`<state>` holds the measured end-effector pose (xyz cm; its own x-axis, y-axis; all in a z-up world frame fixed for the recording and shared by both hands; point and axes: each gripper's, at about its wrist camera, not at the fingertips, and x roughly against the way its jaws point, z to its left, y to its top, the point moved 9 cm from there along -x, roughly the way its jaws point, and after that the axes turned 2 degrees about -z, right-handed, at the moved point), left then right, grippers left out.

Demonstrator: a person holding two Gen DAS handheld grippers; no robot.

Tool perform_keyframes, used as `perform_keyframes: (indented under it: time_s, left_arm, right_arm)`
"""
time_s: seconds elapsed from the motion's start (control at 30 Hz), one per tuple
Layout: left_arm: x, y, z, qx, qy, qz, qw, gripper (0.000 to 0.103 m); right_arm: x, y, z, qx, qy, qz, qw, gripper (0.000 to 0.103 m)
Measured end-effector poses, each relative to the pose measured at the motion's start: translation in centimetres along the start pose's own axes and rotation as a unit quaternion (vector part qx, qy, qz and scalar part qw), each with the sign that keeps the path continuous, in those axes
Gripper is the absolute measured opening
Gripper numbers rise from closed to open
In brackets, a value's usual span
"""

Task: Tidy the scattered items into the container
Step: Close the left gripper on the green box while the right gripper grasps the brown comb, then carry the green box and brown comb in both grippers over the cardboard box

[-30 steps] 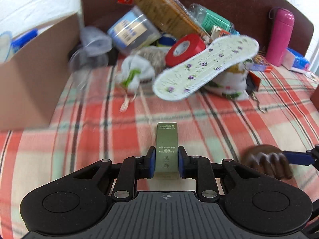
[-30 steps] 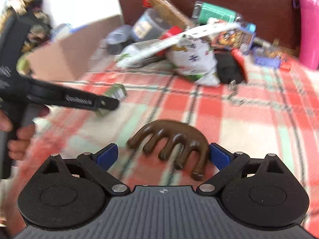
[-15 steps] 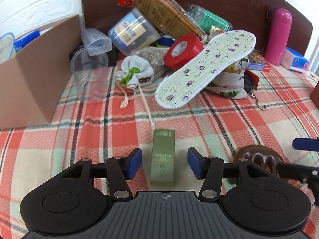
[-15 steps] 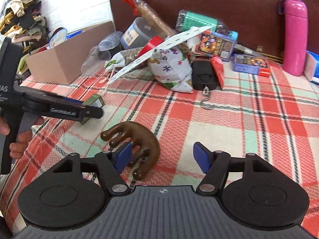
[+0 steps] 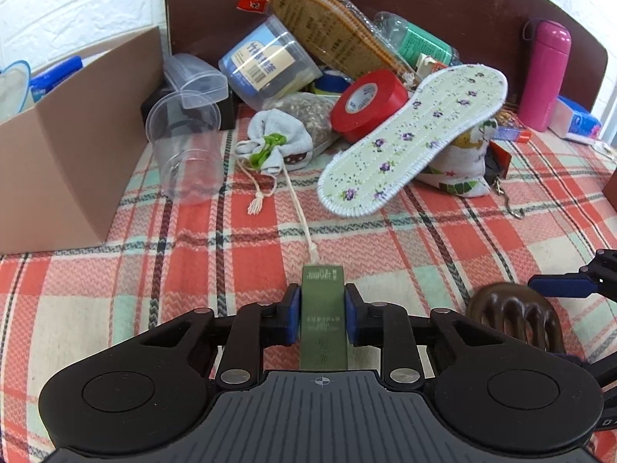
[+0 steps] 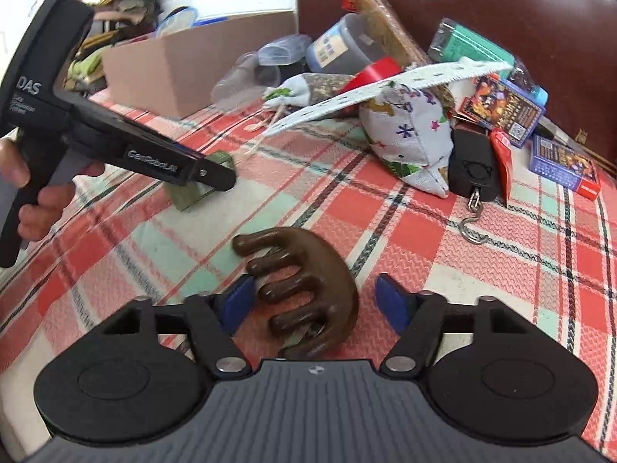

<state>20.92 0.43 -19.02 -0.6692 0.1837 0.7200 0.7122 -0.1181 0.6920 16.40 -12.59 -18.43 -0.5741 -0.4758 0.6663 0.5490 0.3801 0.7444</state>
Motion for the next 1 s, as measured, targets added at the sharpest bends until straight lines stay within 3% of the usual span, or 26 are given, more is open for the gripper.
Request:
perform_keyframes:
  time_s: [0.07,0.2,0.23,0.27,0.3,0.37,0.7,1.0]
  left_arm:
    - [0.0,-0.2,-0.3,-0.007,0.002,-0.003,1.0000,0.050]
    - [-0.3,0.0,-0.7,-0.016,0.009,-0.005,0.9998,0.048]
    - [-0.4,0.1,-0.7,-0.016,0.009,-0.005,0.9998,0.046]
    - [-0.5,0.2,-0.7,-0.017,0.011,-0.005,0.9998,0.031]
    - [-0.6,0.2,-0.6,-0.017,0.015,-0.006,0.9997,0.024]
    - [-0.6,0.2,-0.4,-0.016,0.020,-0.006,0.9997,0.019]
    - [2.7,-1.7,0.4,-0.001,0.000,0.006,1.0000,0.019]
    - [6.4,-2.4,2.2,0.006,0.004,-0.017,0.9998,0.019]
  right_arm:
    - [0.3,-0.3,0.4,0.010,0.003,0.003,1.000,0.070]
    - [0.0,-0.2,0.5,0.005,0.001,-0.002,1.000,0.070]
    - [-0.2,-0.1,0.6,0.002,-0.003,-0.003,1.000,0.070]
    - [-0.4,0.1,0.6,-0.001,-0.007,-0.004,1.000,0.068]
    - [-0.6,0.2,0.6,-0.006,-0.014,-0.003,1.000,0.066]
    - [-0.4,0.3,1.1,-0.003,-0.028,-0.001,1.000,0.059]
    - [1.1,0.2,1.6,-0.053,-0.033,-0.006,0.998,0.059]
    - [1.8,2.5,4.1,-0.039,-0.012,-0.027,0.999,0.059]
